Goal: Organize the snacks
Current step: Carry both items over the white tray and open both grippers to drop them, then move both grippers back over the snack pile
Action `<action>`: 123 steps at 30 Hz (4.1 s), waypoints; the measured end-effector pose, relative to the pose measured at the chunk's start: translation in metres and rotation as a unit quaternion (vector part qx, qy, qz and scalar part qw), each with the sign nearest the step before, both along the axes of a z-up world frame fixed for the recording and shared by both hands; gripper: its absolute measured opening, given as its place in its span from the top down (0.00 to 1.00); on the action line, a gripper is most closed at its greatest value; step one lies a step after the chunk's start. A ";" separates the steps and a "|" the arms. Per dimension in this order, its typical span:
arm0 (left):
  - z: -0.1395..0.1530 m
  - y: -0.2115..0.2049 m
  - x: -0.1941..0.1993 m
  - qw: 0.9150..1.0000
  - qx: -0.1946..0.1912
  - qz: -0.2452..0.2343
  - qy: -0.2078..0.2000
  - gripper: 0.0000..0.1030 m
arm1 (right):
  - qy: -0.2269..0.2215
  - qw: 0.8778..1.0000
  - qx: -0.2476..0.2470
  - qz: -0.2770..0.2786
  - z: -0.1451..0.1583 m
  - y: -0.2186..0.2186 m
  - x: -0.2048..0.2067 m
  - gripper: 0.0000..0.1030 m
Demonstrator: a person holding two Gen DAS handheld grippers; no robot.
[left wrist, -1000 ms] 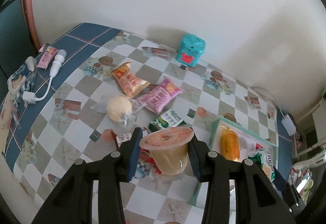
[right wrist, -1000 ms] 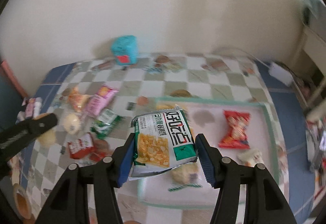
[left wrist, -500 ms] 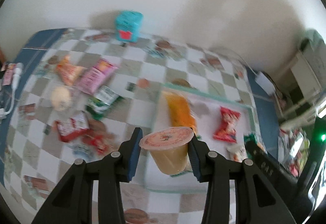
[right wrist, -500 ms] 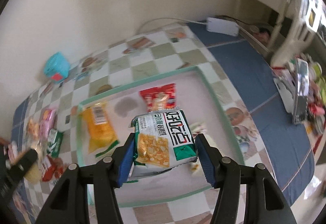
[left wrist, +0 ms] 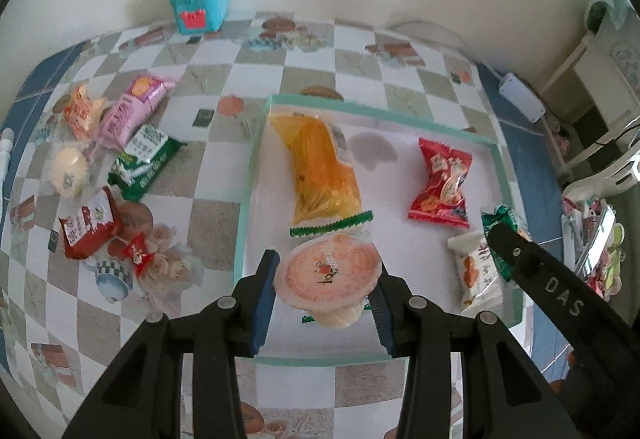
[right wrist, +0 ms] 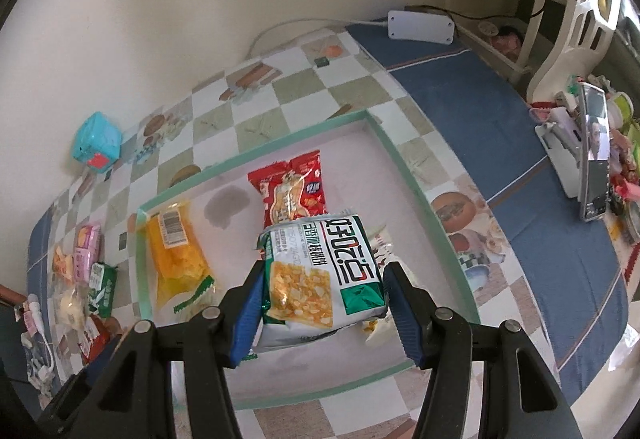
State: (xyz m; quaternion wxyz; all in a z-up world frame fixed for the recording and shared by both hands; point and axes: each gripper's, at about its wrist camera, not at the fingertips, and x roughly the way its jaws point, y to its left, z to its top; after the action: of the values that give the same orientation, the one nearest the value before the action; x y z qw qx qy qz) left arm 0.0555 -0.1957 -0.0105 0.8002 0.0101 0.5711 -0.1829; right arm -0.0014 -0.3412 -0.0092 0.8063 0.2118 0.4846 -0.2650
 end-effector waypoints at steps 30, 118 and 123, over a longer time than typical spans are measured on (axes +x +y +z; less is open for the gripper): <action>-0.024 0.014 0.009 0.998 -0.005 0.032 0.048 0.32 | 0.044 0.999 0.006 0.024 -0.022 0.009 0.013 0.19; -0.051 0.330 0.051 0.944 -0.157 0.291 -0.002 0.03 | 0.000 0.937 -0.001 0.348 -0.061 0.247 0.091 0.10; -0.058 0.316 0.050 0.962 -0.135 0.239 -0.003 0.03 | 0.022 0.930 0.001 0.368 -0.080 0.260 0.096 0.17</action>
State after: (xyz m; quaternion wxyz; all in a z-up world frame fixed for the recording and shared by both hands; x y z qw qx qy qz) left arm 0.1057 0.1202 -0.0680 0.8163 -0.2343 0.5243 -0.0622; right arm 0.0943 -0.0811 -0.0889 0.8360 0.0132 0.5466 0.0457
